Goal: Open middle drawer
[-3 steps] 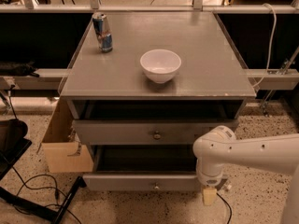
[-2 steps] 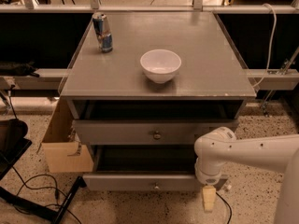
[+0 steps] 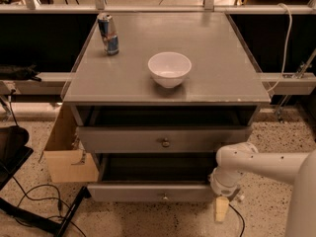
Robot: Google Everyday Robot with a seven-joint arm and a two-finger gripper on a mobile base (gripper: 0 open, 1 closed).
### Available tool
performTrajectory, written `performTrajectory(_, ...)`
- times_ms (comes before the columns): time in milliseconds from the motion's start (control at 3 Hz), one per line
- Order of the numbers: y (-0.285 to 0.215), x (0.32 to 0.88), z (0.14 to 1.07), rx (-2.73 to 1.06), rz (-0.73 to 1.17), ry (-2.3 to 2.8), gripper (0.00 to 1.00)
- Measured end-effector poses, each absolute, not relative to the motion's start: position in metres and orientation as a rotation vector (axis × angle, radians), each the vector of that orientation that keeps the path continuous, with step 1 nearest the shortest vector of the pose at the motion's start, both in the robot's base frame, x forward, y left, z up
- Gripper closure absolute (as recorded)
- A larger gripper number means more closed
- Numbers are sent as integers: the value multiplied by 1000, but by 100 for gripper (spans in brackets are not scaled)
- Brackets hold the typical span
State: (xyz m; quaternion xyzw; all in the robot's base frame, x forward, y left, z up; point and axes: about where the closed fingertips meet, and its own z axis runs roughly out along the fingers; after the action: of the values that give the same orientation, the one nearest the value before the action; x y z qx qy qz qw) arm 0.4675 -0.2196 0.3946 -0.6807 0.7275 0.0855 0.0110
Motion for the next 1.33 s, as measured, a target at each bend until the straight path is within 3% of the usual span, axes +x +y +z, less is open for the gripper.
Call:
performTrajectory(333,-220,467,394,-2124,267,2270,0)
performTrajectory(1333,-222,436,397,-2188,260,2334,65)
